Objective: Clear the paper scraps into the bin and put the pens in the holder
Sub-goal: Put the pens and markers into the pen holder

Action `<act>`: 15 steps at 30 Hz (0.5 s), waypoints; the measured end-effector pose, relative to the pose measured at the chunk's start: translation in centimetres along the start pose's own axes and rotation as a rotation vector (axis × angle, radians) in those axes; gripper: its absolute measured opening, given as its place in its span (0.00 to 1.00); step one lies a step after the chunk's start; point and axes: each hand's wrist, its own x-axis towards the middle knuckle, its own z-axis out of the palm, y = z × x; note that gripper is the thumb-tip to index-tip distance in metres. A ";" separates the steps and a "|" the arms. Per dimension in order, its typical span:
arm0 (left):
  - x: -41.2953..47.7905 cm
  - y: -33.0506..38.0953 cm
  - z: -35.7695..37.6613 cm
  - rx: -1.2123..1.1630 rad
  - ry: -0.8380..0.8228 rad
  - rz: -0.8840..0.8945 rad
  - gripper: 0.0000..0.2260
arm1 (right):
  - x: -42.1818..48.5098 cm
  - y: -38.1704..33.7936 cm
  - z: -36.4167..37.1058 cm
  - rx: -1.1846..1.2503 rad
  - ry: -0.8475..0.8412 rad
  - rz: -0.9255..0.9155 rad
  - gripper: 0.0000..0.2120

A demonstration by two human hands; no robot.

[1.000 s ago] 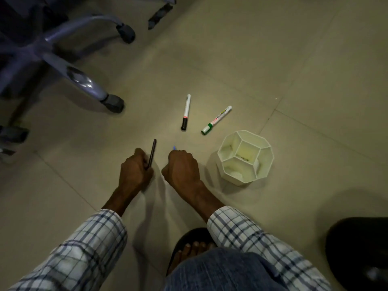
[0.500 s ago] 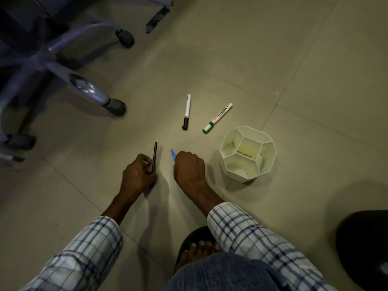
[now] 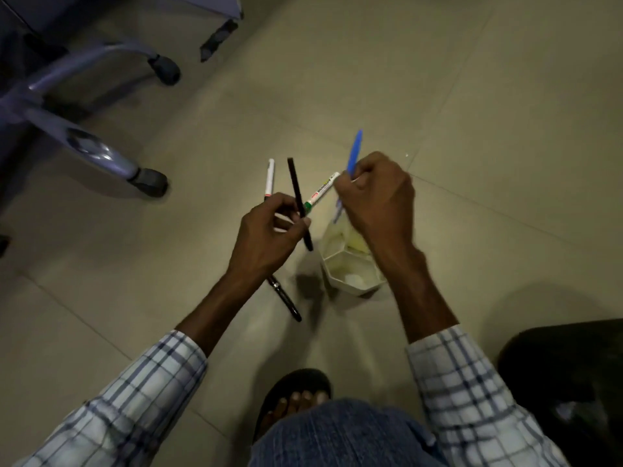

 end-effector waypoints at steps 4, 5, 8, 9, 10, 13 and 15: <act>0.7 1.7 2.2 0.020 -0.053 0.058 0.06 | 1.4 3.4 -3.0 -0.011 0.026 0.053 0.07; 0.7 1.9 2.5 0.045 -0.060 0.067 0.06 | 1.4 4.1 -2.9 -0.042 -0.002 0.061 0.08; 0.8 1.9 3.3 0.140 -0.081 0.070 0.07 | 0.8 5.8 -2.0 -0.140 -0.099 0.080 0.09; 0.8 1.8 3.5 0.164 -0.086 0.062 0.07 | 0.6 6.3 -1.6 -0.154 -0.126 0.089 0.10; 0.9 1.6 3.6 0.185 -0.088 0.057 0.08 | 0.5 6.7 -1.3 -0.159 -0.150 0.104 0.10; 1.2 1.2 3.8 0.200 -0.091 0.056 0.07 | 0.4 7.6 -0.7 -0.150 -0.176 0.138 0.10; 1.3 1.0 3.5 0.194 -0.095 0.061 0.07 | 0.4 7.5 -0.8 -0.145 -0.147 0.124 0.09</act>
